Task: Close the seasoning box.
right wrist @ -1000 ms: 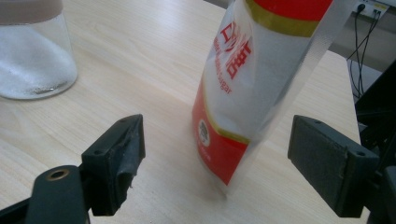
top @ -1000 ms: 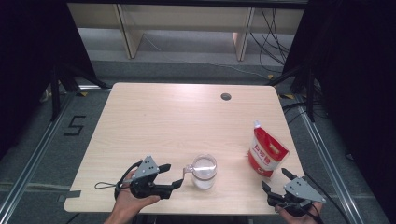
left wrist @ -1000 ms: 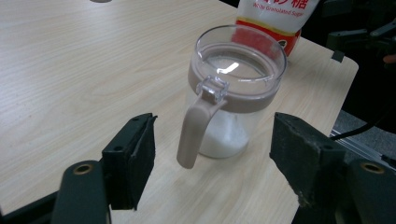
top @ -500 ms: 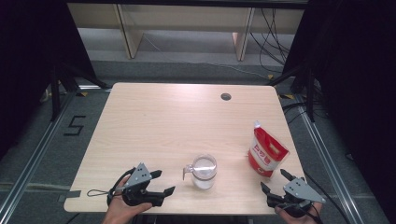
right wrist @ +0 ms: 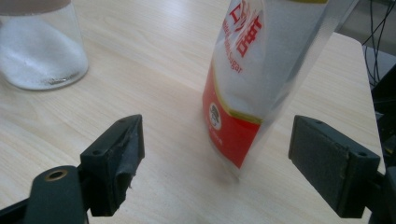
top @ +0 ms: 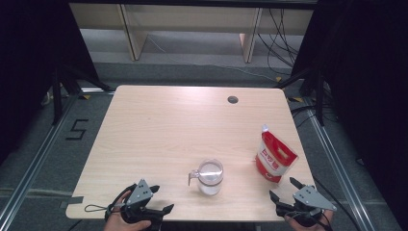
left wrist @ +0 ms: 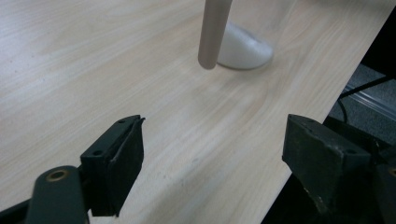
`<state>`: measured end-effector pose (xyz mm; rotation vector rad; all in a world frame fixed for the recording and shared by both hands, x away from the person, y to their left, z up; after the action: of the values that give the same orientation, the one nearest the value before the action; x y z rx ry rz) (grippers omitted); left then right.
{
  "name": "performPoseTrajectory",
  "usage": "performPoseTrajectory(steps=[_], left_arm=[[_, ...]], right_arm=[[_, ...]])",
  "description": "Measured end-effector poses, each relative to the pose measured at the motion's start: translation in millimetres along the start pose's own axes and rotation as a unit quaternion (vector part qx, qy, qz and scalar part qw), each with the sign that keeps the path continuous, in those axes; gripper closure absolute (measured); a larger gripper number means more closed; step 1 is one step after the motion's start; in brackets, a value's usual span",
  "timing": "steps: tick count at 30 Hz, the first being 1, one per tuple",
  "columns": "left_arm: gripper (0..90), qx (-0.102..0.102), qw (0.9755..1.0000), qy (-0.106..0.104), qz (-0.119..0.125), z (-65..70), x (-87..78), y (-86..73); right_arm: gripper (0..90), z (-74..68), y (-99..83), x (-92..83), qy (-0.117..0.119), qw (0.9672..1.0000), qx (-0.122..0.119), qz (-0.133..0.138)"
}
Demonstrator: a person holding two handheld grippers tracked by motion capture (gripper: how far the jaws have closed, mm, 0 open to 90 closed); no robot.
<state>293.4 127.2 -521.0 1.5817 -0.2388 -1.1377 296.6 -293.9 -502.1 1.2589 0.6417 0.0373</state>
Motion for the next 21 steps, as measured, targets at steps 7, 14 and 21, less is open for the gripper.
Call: performPoseTrajectory(steps=[7, 14, 21], left_arm=[[17.0, 0.007, 0.9995, 0.003, -0.03, 1.2, -0.1, -11.0], [16.7, 0.008, 0.999, 0.013, -0.043, -3.5, 0.2, -14.5], [16.7, 0.002, 0.9992, 0.009, -0.039, -2.2, 0.5, -14.4]], right_arm=[[18.0, -2.4, -5.3, 3.5, 0.009, 0.9997, 0.003, -0.023], [17.6, -2.5, -6.7, 4.7, 0.016, 0.9995, 0.006, -0.027], [17.4, -1.2, -6.9, 5.0, 0.01, 0.9996, 0.0, -0.026]])
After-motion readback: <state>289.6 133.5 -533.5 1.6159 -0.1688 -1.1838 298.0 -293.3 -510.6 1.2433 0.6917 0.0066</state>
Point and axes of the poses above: each handheld gripper's, and its own axes: x roughly forward along the jaws, y roughly out of its top, z roughly to its right, the point moved 5 cm from there along x, roughly forward along the jaws, and after that the axes turned 3 degrees about z, right-handed, at the moved point
